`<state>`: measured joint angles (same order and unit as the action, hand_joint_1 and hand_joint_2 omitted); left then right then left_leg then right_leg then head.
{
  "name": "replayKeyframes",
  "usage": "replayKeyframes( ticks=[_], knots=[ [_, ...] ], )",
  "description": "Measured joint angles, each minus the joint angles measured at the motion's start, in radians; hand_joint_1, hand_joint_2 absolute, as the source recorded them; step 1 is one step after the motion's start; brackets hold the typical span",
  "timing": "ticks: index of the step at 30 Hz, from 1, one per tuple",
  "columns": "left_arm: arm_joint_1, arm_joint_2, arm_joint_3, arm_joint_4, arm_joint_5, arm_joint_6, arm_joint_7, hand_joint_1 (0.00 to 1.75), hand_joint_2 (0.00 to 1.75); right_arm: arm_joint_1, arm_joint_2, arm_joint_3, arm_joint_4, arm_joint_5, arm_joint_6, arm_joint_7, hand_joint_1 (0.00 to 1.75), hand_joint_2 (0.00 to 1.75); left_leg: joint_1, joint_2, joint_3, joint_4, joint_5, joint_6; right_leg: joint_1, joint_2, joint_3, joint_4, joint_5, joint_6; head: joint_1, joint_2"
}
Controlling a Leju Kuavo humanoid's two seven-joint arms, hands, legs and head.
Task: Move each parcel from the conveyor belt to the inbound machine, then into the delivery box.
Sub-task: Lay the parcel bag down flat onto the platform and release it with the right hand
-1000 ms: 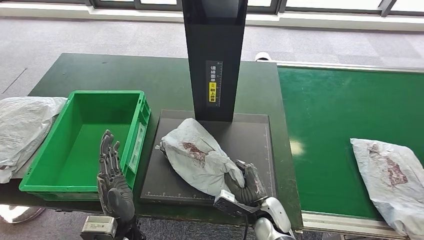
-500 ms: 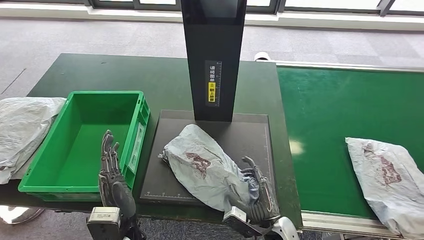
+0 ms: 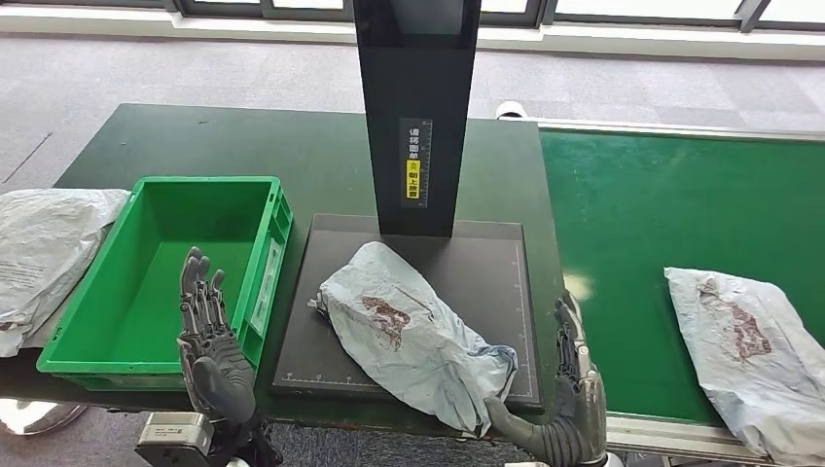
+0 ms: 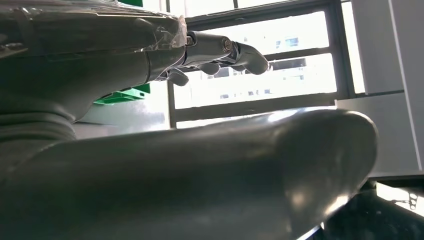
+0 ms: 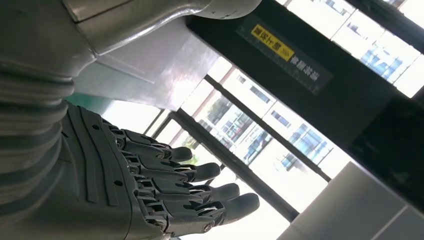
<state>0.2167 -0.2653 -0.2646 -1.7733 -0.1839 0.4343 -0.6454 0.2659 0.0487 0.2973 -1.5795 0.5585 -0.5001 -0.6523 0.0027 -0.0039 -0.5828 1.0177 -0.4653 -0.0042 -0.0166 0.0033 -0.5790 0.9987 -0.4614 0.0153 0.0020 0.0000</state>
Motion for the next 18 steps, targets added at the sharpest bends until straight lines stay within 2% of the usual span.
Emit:
replayKeyframes(
  ticks=[5, 9, 13, 18],
  knots=[
    [-0.027, -0.002, 0.001, 0.045, -0.063, -0.047, 0.012, 0.00, 0.00, 0.040, 0.012, -0.026, -0.084, -0.022, -0.024, -0.007, 0.00, 1.75, 0.000, 0.001, 0.000, 0.000, 0.000, 0.000, 0.000, 0.001, 0.001, 0.000, 0.000, 0.000, 0.000, 0.000],
    [-0.052, -0.001, -0.007, 0.092, -0.169, -0.131, 0.043, 0.00, 1.75, 0.052, 0.022, -0.048, -0.137, -0.051, -0.044, -0.028, 0.00, 1.75, 0.000, 0.001, 0.001, 0.000, 0.000, 0.000, 0.000, 0.001, 0.001, 0.000, 0.000, 0.000, 0.000, 0.000],
    [-0.112, 0.007, -0.052, 0.207, -0.320, -0.186, 0.075, 0.00, 1.75, 0.067, 0.023, -0.065, -0.220, -0.127, -0.096, -0.046, 0.00, 1.75, -0.001, 0.001, 0.001, 0.000, 0.000, 0.001, -0.001, 0.000, 0.002, 0.000, 0.000, 0.000, 0.000, 0.000],
    [-0.173, 0.011, -0.085, 0.337, -0.458, -0.171, 0.116, 0.00, 1.75, 0.087, 0.000, -0.058, -0.272, -0.162, -0.144, -0.049, 0.00, 1.75, -0.001, 0.002, 0.001, 0.000, 0.000, 0.001, -0.001, 0.001, 0.002, 0.000, 0.001, 0.000, 0.000, 0.000]
  ],
)
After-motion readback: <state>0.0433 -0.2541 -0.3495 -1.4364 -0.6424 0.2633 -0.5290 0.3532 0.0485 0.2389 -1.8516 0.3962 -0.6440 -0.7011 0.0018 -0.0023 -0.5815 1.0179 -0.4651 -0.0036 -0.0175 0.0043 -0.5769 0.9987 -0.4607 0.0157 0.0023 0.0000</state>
